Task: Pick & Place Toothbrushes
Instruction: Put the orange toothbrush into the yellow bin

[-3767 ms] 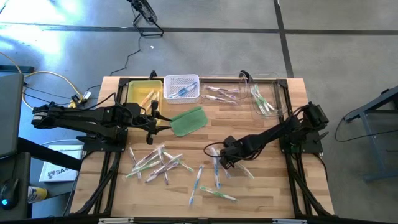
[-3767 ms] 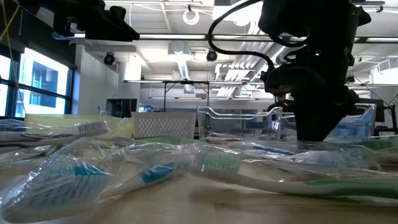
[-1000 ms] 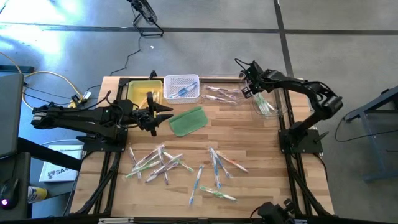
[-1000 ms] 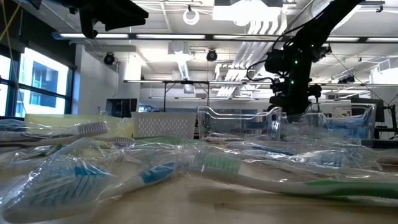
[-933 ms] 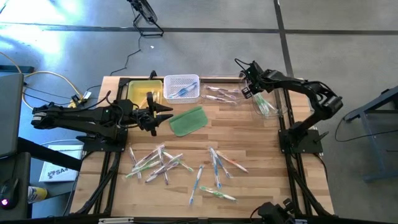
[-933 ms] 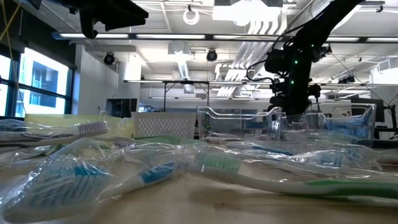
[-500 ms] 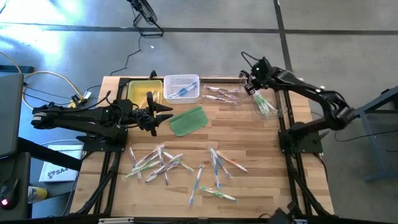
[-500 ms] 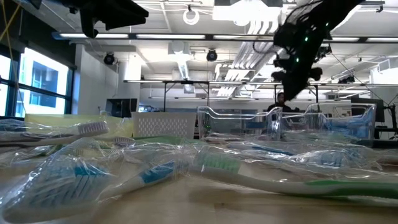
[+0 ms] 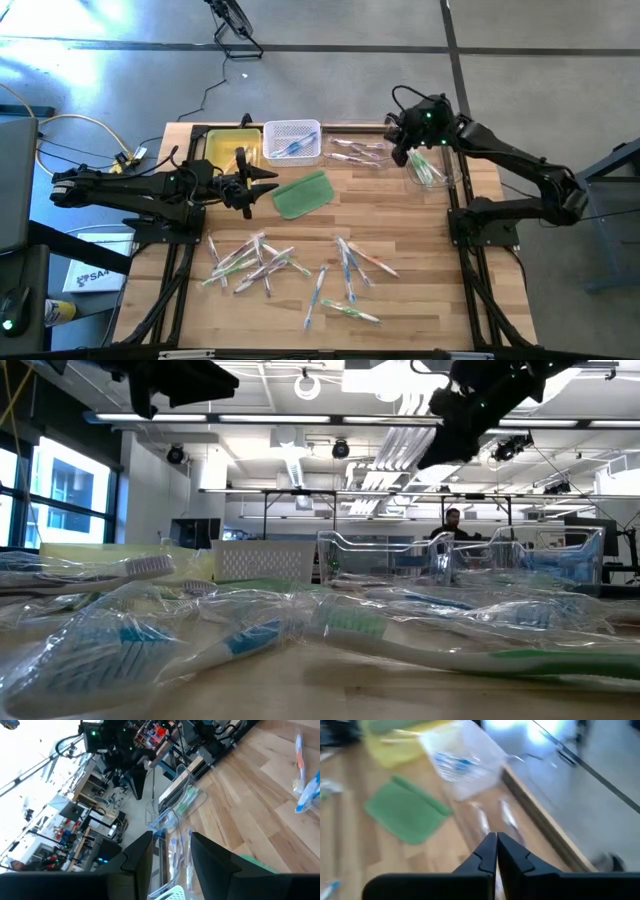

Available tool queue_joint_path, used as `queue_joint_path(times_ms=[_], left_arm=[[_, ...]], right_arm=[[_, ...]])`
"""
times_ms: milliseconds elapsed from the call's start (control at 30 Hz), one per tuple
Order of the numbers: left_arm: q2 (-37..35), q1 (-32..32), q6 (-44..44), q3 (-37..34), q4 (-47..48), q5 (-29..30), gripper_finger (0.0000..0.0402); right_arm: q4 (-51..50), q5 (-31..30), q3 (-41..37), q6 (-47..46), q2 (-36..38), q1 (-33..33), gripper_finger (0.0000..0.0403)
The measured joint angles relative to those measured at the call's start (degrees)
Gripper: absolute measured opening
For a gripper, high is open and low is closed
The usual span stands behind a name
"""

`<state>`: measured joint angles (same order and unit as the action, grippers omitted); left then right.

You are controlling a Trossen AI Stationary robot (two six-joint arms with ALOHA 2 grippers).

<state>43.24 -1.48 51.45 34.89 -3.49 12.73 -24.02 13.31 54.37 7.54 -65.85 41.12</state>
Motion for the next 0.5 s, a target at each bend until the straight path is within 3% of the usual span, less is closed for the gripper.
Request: queue_joint_path(times_ms=[300,500], left_arm=[[0.0,0.0,-11.32,0.0,0.09,-0.04,0.0129],[0.02,0.0,-25.08,0.0,0.15,-2.08,0.0129]], right_arm=[[11.03,3.79,0.0,1.74,-3.91,-8.13,0.0003],[14.44,7.32,0.0,1.81,-5.9,-12.03,0.0003]])
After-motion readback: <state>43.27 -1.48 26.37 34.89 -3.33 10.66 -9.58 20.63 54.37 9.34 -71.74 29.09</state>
